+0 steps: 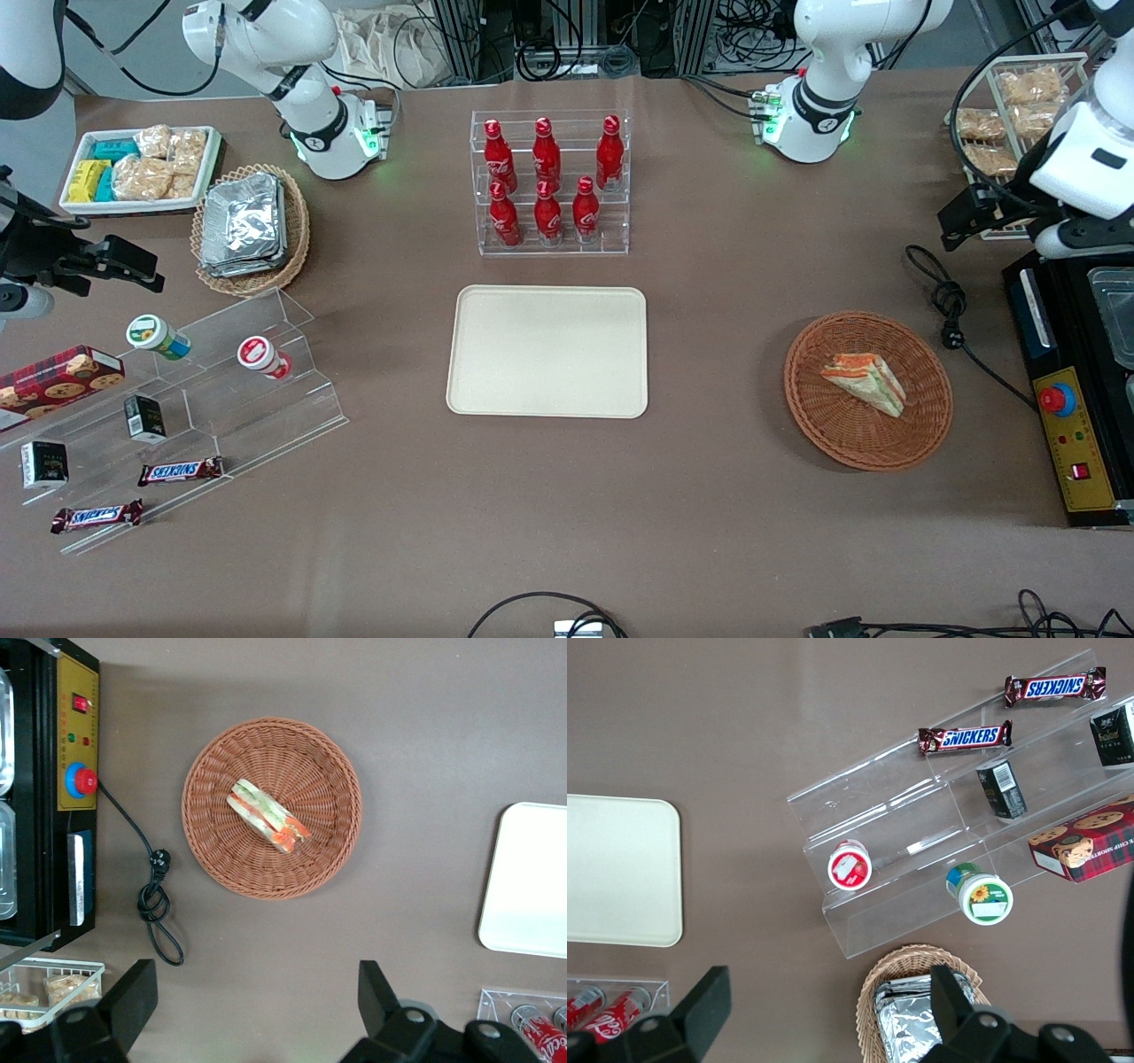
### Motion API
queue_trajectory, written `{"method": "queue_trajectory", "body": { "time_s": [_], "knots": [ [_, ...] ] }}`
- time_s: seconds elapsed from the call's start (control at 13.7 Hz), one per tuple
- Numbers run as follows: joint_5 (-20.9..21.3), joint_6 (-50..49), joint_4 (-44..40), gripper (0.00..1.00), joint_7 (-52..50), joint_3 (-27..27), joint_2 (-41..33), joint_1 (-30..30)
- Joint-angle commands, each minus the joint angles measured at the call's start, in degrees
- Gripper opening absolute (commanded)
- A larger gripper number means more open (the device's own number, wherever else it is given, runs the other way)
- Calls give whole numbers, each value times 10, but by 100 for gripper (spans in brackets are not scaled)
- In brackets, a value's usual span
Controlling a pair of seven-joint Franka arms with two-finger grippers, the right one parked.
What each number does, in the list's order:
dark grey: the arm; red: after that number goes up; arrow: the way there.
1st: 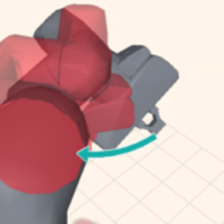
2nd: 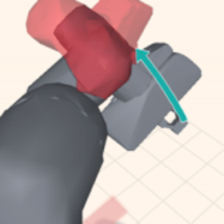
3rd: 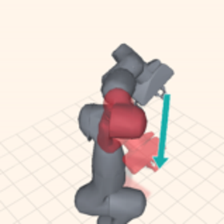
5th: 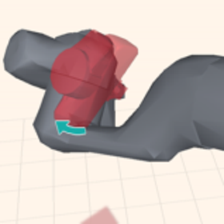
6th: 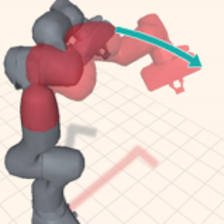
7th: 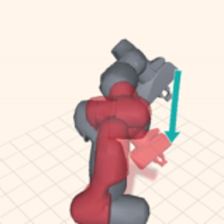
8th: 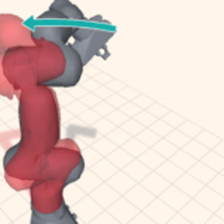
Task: Place sandwich from basket to tray
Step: 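Move the left gripper over the wicker basket toward the sandwich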
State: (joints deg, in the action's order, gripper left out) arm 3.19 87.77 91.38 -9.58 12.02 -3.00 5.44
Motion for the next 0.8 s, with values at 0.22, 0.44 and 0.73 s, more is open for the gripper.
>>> {"method": "queue_trajectory", "body": {
  "time_s": [0.22,0.44,0.73],
  "knots": [
    [-29,-7,-9,100,12,-9,5,-5],
    [-84,-3,0,100,-14,-52,32,-2],
    [-86,35,23,100,-169,-101,80,-7]
  ]
}}
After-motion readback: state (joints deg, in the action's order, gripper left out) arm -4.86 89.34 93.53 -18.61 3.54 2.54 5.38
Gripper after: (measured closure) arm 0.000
